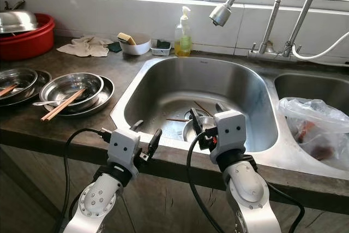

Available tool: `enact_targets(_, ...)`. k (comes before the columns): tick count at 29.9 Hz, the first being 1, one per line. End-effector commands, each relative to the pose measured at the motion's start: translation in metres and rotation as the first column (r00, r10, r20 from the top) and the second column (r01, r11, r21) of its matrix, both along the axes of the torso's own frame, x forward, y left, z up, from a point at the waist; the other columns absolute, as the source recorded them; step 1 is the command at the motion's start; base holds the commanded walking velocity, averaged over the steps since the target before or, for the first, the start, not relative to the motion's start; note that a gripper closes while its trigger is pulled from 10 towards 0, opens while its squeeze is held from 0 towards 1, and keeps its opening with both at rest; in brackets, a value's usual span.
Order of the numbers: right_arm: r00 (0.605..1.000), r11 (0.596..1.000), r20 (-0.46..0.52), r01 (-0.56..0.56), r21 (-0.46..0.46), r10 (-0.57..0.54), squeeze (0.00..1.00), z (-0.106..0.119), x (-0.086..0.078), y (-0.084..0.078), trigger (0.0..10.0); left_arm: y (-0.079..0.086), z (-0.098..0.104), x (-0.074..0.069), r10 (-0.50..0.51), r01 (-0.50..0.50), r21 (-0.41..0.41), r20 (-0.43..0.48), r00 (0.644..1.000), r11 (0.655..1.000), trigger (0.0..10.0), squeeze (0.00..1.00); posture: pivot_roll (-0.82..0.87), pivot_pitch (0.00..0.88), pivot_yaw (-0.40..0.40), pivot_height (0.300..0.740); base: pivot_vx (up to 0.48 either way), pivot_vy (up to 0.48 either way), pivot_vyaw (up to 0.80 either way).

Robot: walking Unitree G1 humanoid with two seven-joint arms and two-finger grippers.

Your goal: Kitchen organization

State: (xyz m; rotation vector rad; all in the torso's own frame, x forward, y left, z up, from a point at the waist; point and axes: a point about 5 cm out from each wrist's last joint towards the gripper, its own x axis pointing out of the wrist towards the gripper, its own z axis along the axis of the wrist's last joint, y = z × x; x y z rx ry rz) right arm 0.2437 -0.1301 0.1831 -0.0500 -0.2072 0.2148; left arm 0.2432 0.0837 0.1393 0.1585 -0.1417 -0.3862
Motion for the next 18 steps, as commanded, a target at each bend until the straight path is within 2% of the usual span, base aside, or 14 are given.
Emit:
enact_targets(1,1.0,1.0,-0.001,0.012,-0.002,-0.012,0.0,-0.0006,0.0014,0.0005,10.0,-0.003,0.0057,0.0002,-0.016,0.016,-0.006,0.017,1.0,1.0,10.0,0.0,0.02,0.0,-0.042,0.74,0.0,0.0,0.0)
enact_targets(18,0.993,0.992,-0.01,0.122,0.023,-0.122,0.0,-0.0042,-0.0066,-0.003,10.0,-0.0045,0.0059,0.0005,-0.05,0.05,-0.009,0.012,0.999,0.999,10.0,0.0,0.0,0.0,-0.009,0.74,0.0,0.0,0.0)
